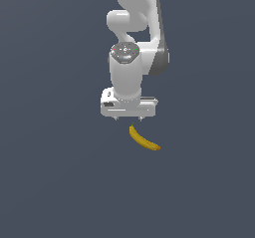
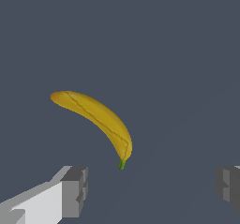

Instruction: Pick up the object and move it to a goal position.

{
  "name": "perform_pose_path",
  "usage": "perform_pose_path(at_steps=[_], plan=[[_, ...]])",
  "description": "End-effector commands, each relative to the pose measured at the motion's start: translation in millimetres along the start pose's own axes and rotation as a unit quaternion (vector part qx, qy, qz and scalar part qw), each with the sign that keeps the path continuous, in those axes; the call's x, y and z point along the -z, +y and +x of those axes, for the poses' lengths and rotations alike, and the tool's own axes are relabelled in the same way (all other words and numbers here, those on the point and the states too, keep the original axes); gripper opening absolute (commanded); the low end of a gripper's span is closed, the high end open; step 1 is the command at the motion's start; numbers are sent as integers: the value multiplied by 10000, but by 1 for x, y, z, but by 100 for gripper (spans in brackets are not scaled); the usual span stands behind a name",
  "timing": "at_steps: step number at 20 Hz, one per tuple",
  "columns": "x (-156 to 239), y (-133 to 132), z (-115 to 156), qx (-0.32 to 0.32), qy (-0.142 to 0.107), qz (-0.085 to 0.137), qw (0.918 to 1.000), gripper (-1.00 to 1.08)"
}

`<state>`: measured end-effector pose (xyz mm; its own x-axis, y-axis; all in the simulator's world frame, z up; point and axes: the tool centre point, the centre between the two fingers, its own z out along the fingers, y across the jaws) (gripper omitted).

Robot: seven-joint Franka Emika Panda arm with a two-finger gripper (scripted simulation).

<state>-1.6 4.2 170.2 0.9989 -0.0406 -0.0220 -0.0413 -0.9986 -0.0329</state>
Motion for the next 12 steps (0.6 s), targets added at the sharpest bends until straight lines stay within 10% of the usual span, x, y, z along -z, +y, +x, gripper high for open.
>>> perform_pose_path(at_steps=[1, 12], plan=[[0, 0, 0, -7, 1, 4, 10000, 100], [-16, -9, 4, 604, 7, -63, 9982, 100]])
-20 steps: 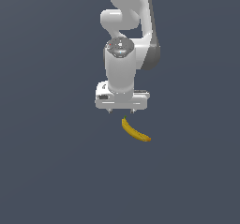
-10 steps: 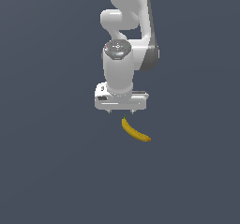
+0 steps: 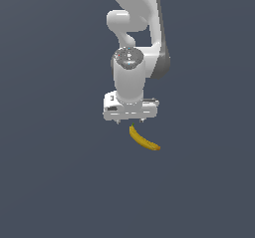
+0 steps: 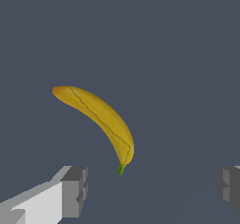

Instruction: Pick up the object and move it to a goal position.

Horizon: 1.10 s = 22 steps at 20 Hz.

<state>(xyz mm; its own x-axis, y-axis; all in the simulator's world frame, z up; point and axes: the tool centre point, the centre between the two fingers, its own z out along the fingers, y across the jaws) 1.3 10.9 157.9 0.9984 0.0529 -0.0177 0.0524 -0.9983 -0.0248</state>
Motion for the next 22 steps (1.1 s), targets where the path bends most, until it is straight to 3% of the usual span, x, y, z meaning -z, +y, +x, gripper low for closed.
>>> perform_pose_path(at_steps=[1, 8, 15, 22], plan=[[-7, -4, 1, 245, 0, -23, 9997, 100], [-35, -19, 7, 1260, 6, -98, 9920, 100], [-66, -38, 11, 2385, 20, -141, 9710, 100], [-84, -51, 13, 3052, 36, -147, 9522, 100]])
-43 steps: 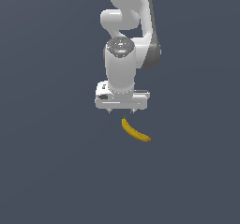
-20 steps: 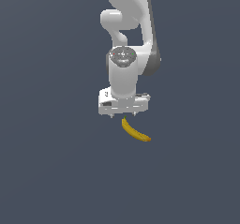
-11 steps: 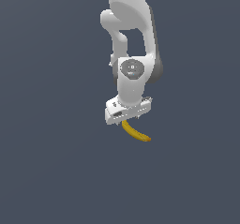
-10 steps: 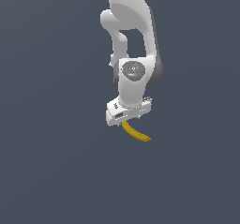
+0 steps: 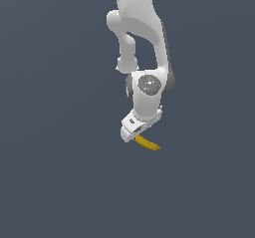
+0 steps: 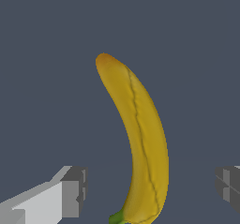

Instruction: Pick up the object and move it to a goal position.

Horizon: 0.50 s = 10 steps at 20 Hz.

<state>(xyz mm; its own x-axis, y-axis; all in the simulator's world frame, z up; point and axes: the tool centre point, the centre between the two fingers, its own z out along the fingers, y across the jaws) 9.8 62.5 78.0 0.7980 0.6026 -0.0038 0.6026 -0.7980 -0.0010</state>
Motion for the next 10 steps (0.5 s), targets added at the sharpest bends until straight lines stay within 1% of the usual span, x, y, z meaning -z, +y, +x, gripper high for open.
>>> perform_pose_path(at_steps=[1, 5, 10], plan=[[-5, -3, 2, 193, 11, -5, 9998, 100], [-9, -5, 4, 344, 18, -6, 9994, 100], [-10, -5, 4, 334, 15, -3, 9994, 100]])
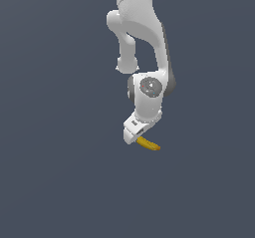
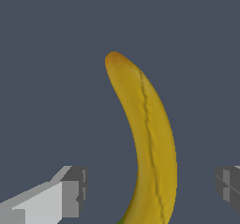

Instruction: Pick up the object and move it to a goal position.

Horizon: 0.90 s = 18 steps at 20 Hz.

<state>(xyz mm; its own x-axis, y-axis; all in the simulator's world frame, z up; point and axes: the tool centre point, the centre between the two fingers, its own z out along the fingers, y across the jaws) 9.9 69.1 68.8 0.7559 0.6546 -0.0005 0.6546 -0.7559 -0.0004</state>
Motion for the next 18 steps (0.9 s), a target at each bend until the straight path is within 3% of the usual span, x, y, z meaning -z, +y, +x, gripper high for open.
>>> perform_pose_path(at_steps=[1, 15, 16, 18], plan=[[-3, 0, 0, 2, -1, 0, 10000, 100], [-50, 0, 0, 30, 2, -2, 10000, 100], [-50, 0, 0, 30, 2, -2, 10000, -100], [-50, 0, 0, 30, 2, -2, 10000, -100]])
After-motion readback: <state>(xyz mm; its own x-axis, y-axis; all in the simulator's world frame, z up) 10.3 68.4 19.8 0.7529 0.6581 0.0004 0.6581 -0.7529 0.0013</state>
